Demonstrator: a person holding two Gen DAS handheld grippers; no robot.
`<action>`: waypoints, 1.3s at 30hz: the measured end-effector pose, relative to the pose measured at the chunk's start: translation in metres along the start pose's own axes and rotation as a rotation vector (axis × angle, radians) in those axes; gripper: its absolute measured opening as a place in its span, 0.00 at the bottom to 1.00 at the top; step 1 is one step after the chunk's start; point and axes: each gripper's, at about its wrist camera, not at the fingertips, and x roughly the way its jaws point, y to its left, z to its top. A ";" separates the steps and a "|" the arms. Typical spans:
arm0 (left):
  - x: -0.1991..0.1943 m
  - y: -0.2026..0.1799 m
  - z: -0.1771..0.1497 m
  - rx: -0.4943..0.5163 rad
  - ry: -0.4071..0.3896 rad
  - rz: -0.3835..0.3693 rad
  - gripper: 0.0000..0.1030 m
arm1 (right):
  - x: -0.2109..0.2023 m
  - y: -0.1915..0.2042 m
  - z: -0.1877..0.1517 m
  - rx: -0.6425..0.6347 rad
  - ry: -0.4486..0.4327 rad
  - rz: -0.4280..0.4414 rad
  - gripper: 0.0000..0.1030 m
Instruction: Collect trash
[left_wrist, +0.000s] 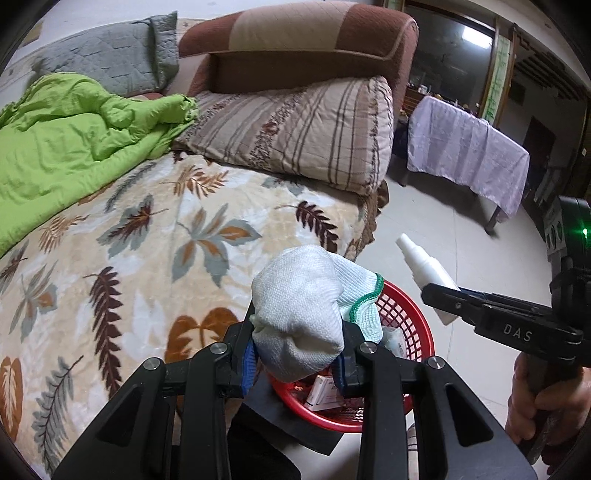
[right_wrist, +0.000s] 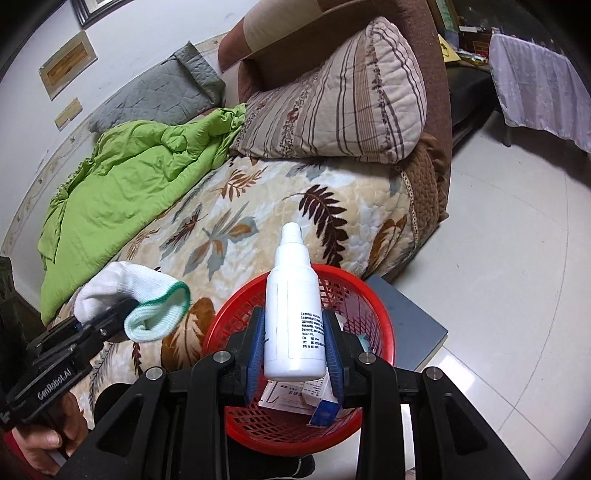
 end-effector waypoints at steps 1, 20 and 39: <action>0.004 -0.002 -0.001 0.008 0.007 -0.002 0.30 | 0.002 -0.002 0.000 0.004 -0.001 -0.005 0.32; 0.043 -0.026 -0.011 0.090 0.096 -0.025 0.52 | 0.015 -0.016 -0.005 0.038 0.042 -0.039 0.36; -0.065 0.058 -0.021 -0.029 -0.132 0.141 0.85 | -0.047 0.082 -0.027 0.002 -0.297 -0.396 1.00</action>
